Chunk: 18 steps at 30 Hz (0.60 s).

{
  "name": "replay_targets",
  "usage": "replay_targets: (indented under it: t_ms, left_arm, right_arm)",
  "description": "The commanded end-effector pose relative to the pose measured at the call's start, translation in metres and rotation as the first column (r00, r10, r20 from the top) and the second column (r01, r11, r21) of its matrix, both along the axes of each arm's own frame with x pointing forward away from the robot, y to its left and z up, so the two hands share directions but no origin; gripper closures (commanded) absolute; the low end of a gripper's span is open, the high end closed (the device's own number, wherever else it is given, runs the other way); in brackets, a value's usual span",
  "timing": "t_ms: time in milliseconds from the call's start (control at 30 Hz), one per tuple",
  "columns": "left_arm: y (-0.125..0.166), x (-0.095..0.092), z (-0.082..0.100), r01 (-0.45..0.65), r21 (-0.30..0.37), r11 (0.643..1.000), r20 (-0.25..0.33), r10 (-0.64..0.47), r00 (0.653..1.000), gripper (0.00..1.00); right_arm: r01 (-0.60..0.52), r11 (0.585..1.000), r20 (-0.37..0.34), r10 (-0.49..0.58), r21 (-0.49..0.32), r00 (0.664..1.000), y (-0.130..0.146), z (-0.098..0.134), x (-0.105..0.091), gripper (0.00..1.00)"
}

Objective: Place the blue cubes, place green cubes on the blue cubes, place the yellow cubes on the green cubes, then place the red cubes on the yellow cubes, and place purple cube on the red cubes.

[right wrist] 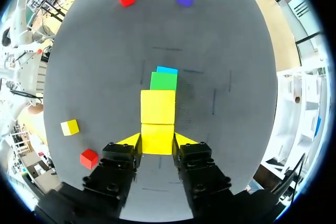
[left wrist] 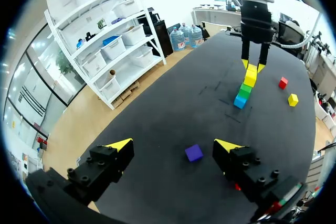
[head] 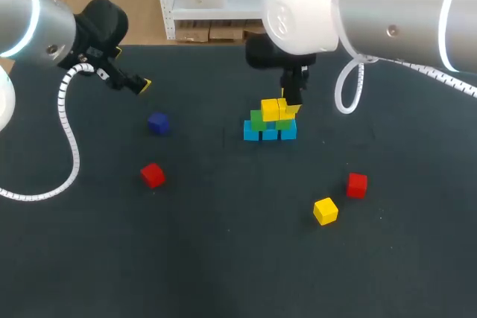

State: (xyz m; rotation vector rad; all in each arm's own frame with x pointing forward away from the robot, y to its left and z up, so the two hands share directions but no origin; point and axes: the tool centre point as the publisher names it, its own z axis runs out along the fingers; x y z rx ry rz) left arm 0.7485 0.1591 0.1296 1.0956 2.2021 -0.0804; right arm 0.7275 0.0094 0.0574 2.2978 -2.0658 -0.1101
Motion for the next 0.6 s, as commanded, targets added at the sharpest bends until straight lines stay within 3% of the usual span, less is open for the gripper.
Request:
replay_targets:
  t_ms: [33, 233, 333, 500, 600]
  left_arm:
    - [0.0023, 0.0003, -0.0002, 0.009, -0.005, 1.000, 0.000, -0.009, 1.000, 0.00]
    - [0.0023, 0.0003, -0.0002, 0.009, -0.005, 1.000, 0.000, -0.009, 1.000, 0.00]
    - [0.0023, 0.0003, -0.0002, 0.009, -0.005, 1.000, 0.000, -0.009, 1.000, 0.00]
    - [0.0023, 0.0003, -0.0002, 0.009, -0.005, 1.000, 0.000, -0.009, 1.000, 0.00]
    - [0.0023, 0.0003, -0.0002, 0.009, -0.005, 1.000, 0.000, -0.009, 1.000, 0.00]
  right_arm:
    - [-0.001, 1.000, 0.000, 0.001, 0.004, 1.000, 0.0001, 0.0003, -0.0001, 0.75]
    - [-0.001, 1.000, -0.006, 0.001, 0.005, 1.000, 0.0003, 0.0007, -0.0004, 0.70]
    - [0.000, 1.000, -0.009, 0.000, 0.005, 1.000, 0.0002, 0.0008, -0.0007, 0.59]
    - [0.001, 1.000, -0.014, -0.001, 0.006, 1.000, -0.0001, 0.0011, -0.0011, 0.51]
    - [0.002, 1.000, -0.015, -0.002, 0.009, 1.000, -0.0001, 0.0014, -0.0012, 0.34]
